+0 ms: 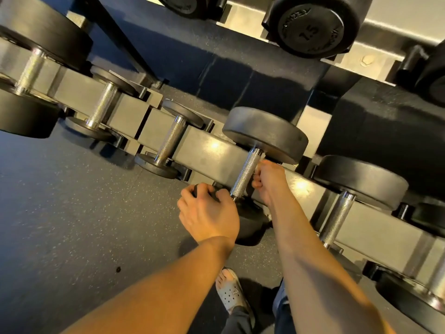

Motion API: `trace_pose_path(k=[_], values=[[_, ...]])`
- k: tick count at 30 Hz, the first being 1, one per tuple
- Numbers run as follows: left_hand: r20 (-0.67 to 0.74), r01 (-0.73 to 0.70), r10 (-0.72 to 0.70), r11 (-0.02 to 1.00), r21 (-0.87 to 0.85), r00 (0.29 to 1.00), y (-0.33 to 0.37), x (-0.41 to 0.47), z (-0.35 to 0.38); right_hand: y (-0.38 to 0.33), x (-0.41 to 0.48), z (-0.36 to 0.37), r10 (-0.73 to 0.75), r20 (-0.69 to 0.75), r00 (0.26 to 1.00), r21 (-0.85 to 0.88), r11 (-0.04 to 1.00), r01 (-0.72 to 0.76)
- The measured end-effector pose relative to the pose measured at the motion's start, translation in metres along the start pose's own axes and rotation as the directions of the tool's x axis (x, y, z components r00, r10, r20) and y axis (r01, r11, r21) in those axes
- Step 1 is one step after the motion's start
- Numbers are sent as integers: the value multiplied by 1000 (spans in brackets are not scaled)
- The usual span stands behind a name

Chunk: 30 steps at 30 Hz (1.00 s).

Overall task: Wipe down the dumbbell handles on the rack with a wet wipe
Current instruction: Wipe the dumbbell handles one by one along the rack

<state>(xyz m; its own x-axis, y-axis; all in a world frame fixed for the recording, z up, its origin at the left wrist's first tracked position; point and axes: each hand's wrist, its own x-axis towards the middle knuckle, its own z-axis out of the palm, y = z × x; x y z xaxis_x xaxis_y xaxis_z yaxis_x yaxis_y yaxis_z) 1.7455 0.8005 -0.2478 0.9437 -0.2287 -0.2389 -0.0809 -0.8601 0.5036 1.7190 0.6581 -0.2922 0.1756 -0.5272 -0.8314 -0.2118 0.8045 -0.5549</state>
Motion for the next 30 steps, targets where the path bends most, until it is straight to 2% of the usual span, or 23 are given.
trace_pose_path(k=[5,6,9,11,13,15,17,19,21,25,26,27,29,30], values=[[16,-1,1,1000,5,1000,-1,0,1,13,-31,-16,-118,10,993,-228,967,117],[13,-7,7,1000,8,1000,-3,0,1,7,-28,-12,-137,-23,990,-197,972,130],[10,3,-3,999,32,1000,-4,1,3,-11,-13,7,-99,-194,976,120,985,124],[8,14,-14,999,46,1000,-4,2,4,-4,-12,14,-115,-220,969,177,972,156],[-1,6,-6,999,48,1000,-2,2,5,13,-18,10,-172,-182,968,99,976,192],[-17,-6,6,999,54,1000,-2,1,5,27,-27,-3,-274,-109,956,-146,955,257],[-17,-2,4,998,64,1000,-2,2,5,32,-32,-14,-335,24,942,-442,842,310],[-17,10,-9,999,47,1000,-1,2,4,33,-38,-20,-304,142,942,-616,717,325],[-17,10,-10,1000,29,1000,1,0,2,32,-43,-22,-271,205,940,-654,677,338],[60,28,-31,998,58,998,5,2,-3,16,-43,-25,-343,26,939,-395,859,325],[75,-20,13,995,99,997,3,4,-6,10,-45,-25,-360,4,933,-352,873,338],[87,-139,128,979,147,988,2,5,-11,4,-48,-24,-384,9,923,-339,867,365],[135,-451,433,879,156,891,9,8,-23,-4,-56,-22,-408,74,910,-342,847,407],[181,-512,494,857,65,850,17,12,-25,-7,-59,-21,-403,112,909,-356,838,415]])
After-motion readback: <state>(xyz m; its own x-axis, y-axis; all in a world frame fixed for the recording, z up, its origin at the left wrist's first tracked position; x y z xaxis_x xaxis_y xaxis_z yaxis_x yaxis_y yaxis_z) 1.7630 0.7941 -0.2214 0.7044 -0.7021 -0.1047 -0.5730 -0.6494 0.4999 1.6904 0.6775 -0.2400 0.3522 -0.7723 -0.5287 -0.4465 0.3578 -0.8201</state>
